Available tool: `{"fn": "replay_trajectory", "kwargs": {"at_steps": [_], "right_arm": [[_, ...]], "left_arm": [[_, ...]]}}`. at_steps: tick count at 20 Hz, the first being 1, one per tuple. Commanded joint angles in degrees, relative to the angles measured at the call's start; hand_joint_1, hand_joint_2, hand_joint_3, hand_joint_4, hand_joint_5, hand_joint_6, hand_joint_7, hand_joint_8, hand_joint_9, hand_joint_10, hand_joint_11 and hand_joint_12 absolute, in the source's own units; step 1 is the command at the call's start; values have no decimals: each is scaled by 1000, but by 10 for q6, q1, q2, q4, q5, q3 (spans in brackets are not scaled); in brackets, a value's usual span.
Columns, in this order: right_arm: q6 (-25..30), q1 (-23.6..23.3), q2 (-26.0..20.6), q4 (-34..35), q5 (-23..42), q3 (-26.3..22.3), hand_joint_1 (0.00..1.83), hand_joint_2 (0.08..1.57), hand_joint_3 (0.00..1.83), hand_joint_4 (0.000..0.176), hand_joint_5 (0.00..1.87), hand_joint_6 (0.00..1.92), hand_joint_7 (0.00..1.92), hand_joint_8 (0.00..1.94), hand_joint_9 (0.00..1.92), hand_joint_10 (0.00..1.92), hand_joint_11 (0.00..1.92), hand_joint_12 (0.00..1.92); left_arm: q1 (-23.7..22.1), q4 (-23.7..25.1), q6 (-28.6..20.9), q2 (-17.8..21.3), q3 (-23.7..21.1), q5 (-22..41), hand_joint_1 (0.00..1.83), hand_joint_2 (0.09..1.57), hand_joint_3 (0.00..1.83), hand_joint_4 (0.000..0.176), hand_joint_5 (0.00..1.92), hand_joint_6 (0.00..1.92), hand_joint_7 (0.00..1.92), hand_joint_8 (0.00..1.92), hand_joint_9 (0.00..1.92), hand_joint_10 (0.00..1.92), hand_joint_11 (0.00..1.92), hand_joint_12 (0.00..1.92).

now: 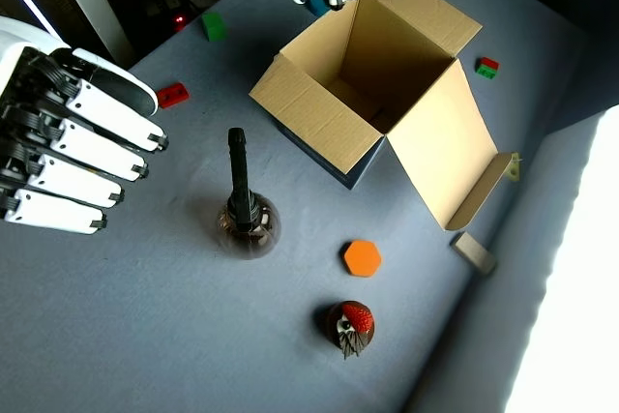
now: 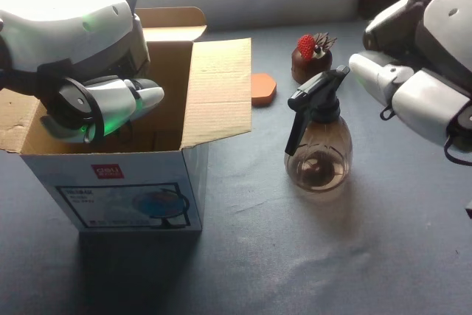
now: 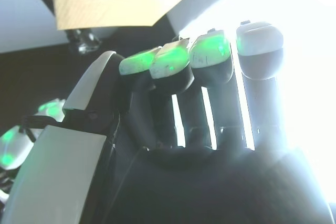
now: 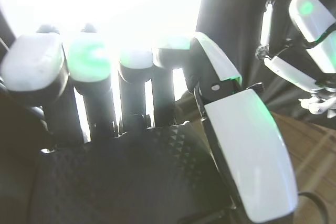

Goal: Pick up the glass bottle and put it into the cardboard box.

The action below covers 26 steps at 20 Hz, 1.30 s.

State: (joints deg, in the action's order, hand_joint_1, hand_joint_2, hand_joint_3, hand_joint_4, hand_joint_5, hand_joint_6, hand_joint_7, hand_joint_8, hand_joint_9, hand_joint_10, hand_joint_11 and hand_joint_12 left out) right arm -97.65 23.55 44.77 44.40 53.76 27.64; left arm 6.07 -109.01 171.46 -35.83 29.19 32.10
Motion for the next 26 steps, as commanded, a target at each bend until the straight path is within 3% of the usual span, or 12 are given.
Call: {"fn": "replay_trajectory", "kwargs": {"at_steps": [1,3,6,9,12,14,15,17,21,23,26], "right_arm": [[3,-3,-1,-34,55,0,370,883,327,0,95,282,150,114,76,120,0,88],[3,-3,-2,-34,54,1,370,883,327,0,95,282,150,114,76,120,0,88],[4,-4,-2,-34,52,2,380,1016,66,0,171,90,195,2,98,53,0,0],[6,-5,-2,-35,51,4,382,1021,54,0,164,73,191,0,99,48,0,0],[25,-4,-2,-45,20,19,383,1018,46,0,163,66,185,0,92,42,0,0],[82,10,-3,-105,-5,37,473,999,31,0,157,57,175,0,92,38,0,0],[130,25,-3,-180,-13,51,539,984,23,0,156,55,164,1,83,33,0,0],[202,46,-6,-258,-17,70,740,972,15,0,146,46,150,0,73,27,0,0],[294,34,-9,-325,-107,111,1049,1010,30,0,130,32,147,0,66,21,0,0],[377,32,-11,-395,-113,132,1124,1017,33,0,93,14,104,0,21,2,0,0],[554,23,-18,-530,-129,168,1152,1022,35,0,82,9,96,0,11,0,0,0]], "left_arm": [[-7,28,3,1,-3,-6,0,1113,167,23,74,67,102,55,56,70,0,154],[-14,22,3,1,-7,15,0,1113,167,23,74,67,102,55,56,70,0,154],[-15,8,3,1,-12,33,0,1187,18,22,92,4,124,1,79,7,0,103],[-16,-2,3,1,-25,57,0,1188,15,22,92,4,124,0,79,6,0,103],[-35,-15,3,1,-62,137,0,1189,13,22,93,3,124,0,80,5,0,103],[-62,-29,3,1,-96,198,0,1189,12,22,91,2,124,0,80,5,0,103],[-82,-40,3,1,-117,238,0,1190,12,22,91,2,124,0,80,5,0,103],[-106,-62,3,1,-142,284,0,1190,11,22,90,2,124,0,80,4,0,103],[-144,-102,-2,1,-201,374,0,1191,10,23,91,2,123,0,79,3,0,103],[-134,-111,-33,1,-226,404,0,1192,9,23,91,1,123,0,79,3,0,103],[-83,-109,-114,1,-266,445,0,1191,8,22,91,1,123,0,79,3,0,103]]}}
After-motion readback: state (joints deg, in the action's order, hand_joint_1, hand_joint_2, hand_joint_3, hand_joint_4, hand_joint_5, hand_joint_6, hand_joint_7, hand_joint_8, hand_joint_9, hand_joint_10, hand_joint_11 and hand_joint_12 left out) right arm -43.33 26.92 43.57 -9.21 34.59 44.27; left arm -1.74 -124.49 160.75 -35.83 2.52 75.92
